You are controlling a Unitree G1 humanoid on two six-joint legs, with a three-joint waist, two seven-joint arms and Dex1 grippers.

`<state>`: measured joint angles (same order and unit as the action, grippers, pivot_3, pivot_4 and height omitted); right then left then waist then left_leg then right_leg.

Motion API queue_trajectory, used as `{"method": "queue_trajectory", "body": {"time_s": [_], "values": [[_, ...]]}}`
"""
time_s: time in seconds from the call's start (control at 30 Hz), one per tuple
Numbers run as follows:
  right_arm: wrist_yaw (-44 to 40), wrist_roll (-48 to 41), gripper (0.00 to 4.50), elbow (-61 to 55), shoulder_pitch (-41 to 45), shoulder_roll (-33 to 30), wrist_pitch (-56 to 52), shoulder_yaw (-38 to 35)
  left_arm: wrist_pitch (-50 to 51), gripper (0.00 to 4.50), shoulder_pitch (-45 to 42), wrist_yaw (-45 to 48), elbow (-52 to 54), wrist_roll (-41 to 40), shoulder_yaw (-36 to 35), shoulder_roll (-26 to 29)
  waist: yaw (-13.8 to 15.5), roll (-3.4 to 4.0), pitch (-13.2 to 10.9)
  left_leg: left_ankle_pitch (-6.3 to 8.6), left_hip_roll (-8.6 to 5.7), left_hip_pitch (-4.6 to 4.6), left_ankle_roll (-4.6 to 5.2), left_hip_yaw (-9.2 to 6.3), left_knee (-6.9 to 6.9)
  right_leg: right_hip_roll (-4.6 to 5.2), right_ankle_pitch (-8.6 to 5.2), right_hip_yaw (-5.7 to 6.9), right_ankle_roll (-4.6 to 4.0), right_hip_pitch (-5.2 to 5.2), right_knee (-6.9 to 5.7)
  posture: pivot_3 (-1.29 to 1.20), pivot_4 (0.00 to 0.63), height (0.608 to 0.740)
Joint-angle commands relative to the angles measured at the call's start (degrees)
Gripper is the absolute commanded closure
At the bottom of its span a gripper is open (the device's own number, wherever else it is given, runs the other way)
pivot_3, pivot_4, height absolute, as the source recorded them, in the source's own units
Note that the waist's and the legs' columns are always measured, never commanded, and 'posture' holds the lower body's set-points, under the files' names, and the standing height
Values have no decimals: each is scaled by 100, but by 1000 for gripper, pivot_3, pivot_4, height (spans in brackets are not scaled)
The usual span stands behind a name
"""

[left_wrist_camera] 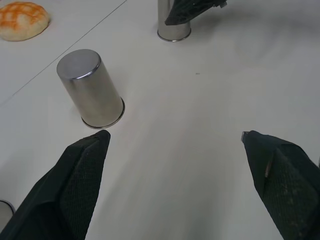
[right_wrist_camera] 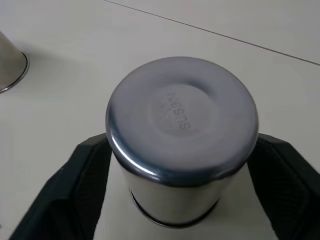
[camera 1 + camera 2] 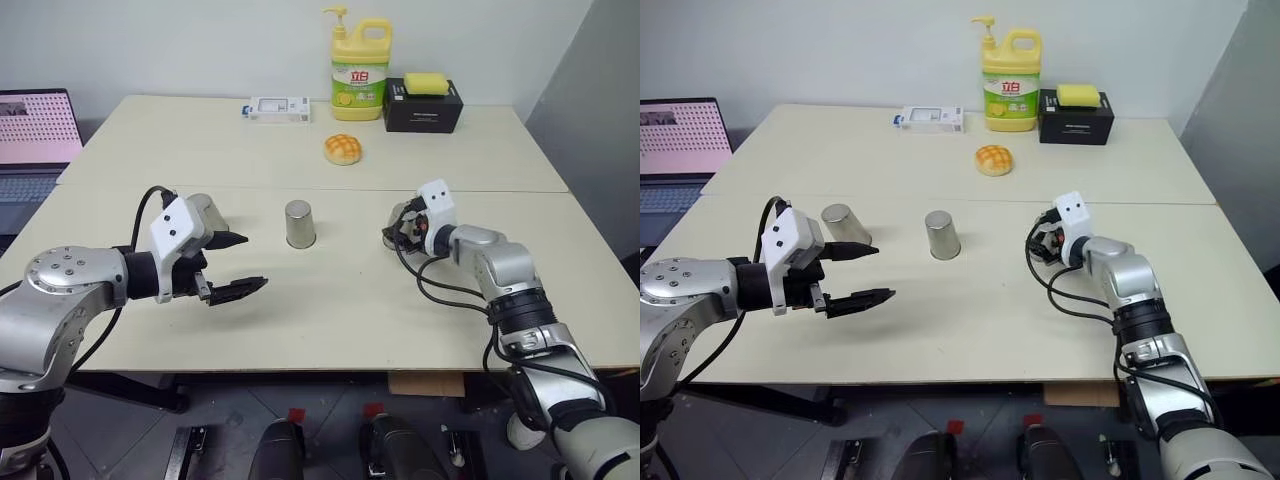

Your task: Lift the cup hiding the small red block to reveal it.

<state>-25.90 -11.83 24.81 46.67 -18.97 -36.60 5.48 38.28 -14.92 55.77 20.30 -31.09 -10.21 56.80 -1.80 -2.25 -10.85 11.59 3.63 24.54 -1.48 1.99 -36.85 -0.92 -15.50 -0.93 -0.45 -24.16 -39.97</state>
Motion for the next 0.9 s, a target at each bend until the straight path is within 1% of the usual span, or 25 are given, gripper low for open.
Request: {"method": "queue_trajectory", "body": {"time_s": [0.03,0.1,0.2,0.27,0.33,0.43,0.6,0.73,0.8,0.83,0.9], "values": [[24,31,1391,-88,194,47,135,-200,-103,0,36,-25,180,17,-83,-17,0,0,0,0,0,0,0,0,0,0,0,0,0,0,0,0,150,740],[5,-17,1777,-241,174,81,84,-249,-111,0,57,-36,195,12,-79,-23,0,0,0,0,0,0,0,-1,0,0,0,-1,0,0,0,0,150,740],[-8,-158,1786,-675,126,103,-48,-406,-122,0,77,-43,210,22,-76,-32,1,1,-1,0,1,0,0,-1,-1,0,0,1,0,0,-1,0,150,740],[41,-325,1786,-1249,42,62,-293,-595,-126,0,85,-56,222,24,-81,-41,3,2,-1,0,1,0,0,-3,0,0,0,1,0,-1,-1,0,150,740],[153,-409,1786,-1829,-83,-65,-536,-825,-139,0,98,-69,236,27,-84,-54,6,2,-1,0,4,1,0,-6,2,0,0,0,0,-1,0,0,150,740],[375,-236,1786,-2258,-318,-386,-673,-1024,-153,0,104,-69,251,29,-79,-74,29,2,-1,0,5,4,0,-6,2,2,0,3,1,-2,1,0,150,740],[600,-73,1786,-2134,-647,-665,-954,-1064,-225,0,-17,-33,146,101,62,-114,23,0,0,0,2,3,0,3,-3,10,0,-1,1,3,3,0,150,740],[790,22,1786,-1810,-736,-617,-1035,-1131,-271,0,-170,-26,56,166,195,-166,-5,3,-1,-1,-3,1,1,4,-4,3,1,-3,1,0,-2,0,150,740],[892,-14,1080,-1673,-739,-543,-1101,-1219,-277,0,-197,-22,46,186,226,-187,-16,2,-1,0,-3,0,1,3,-3,-4,1,-3,1,-1,-1,0,150,740],[921,3,996,-1596,-747,-532,-1085,-1216,-278,0,-212,-21,39,199,244,-200,-16,3,-1,0,-2,0,1,3,0,-6,1,-1,1,-2,-1,0,150,740],[953,17,435,-1514,-764,-508,-1034,-1218,-280,0,-229,-25,33,221,261,-220,-10,3,-1,0,-2,1,0,4,6,-8,-1,2,-2,-3,-1,0,150,740]]}}
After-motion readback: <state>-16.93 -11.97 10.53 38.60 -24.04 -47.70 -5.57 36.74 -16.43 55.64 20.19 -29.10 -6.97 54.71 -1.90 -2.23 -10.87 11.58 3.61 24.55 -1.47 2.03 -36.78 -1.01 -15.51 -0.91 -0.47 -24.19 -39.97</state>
